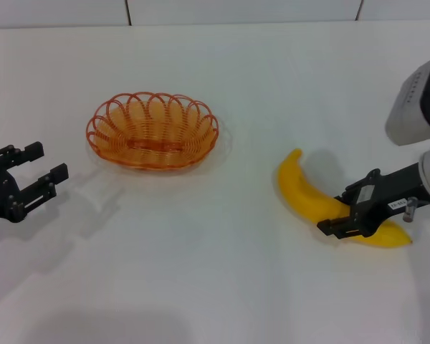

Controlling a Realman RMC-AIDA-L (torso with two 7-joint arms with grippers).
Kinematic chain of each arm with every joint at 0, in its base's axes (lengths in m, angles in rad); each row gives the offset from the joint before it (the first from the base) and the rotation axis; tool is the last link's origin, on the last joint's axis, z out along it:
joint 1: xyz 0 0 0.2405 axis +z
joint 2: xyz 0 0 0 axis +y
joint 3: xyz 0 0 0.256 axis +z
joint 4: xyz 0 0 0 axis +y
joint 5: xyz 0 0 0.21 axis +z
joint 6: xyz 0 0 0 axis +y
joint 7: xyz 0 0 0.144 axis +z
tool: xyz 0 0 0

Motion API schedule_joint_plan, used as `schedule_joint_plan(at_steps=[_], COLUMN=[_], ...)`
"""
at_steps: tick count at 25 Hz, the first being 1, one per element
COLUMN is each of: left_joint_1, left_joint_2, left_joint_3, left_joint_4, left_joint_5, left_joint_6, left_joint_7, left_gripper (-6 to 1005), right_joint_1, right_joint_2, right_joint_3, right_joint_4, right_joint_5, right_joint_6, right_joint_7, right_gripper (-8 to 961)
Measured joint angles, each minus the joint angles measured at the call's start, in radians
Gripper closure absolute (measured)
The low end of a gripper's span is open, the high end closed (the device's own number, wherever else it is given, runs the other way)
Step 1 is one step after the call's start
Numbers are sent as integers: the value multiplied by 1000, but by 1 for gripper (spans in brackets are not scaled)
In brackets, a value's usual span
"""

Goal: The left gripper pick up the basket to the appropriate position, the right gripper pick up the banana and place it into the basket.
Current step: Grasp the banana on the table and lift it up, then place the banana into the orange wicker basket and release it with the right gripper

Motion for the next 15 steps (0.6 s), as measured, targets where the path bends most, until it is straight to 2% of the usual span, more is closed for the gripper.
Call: schedule_joint_plan(at_steps=[3, 8, 12, 15], left_joint_1=[0, 2, 0, -1], left_joint_2=[0, 0, 0, -1], left_joint_3=[1, 1, 0, -1], left_joint_4=[0, 0, 0, 0], left_joint_5=[0, 0, 9, 11], left_joint_6=[0, 1, 0, 0], left_joint_7=[0, 0, 0, 1], left_gripper=[430, 433, 436, 436], right_joint_1=[-31, -47, -35, 4], right_joint_2=[1, 4, 5, 4], right_joint_3=[-1, -8, -13, -62], right_joint_4=[-82, -137, -116, -61], right_joint_5=[39, 138, 300, 416], right_joint_6=[-10, -8, 43, 132], right_joint_7=[-10, -74, -201, -278], right_gripper=[430, 463, 476, 476])
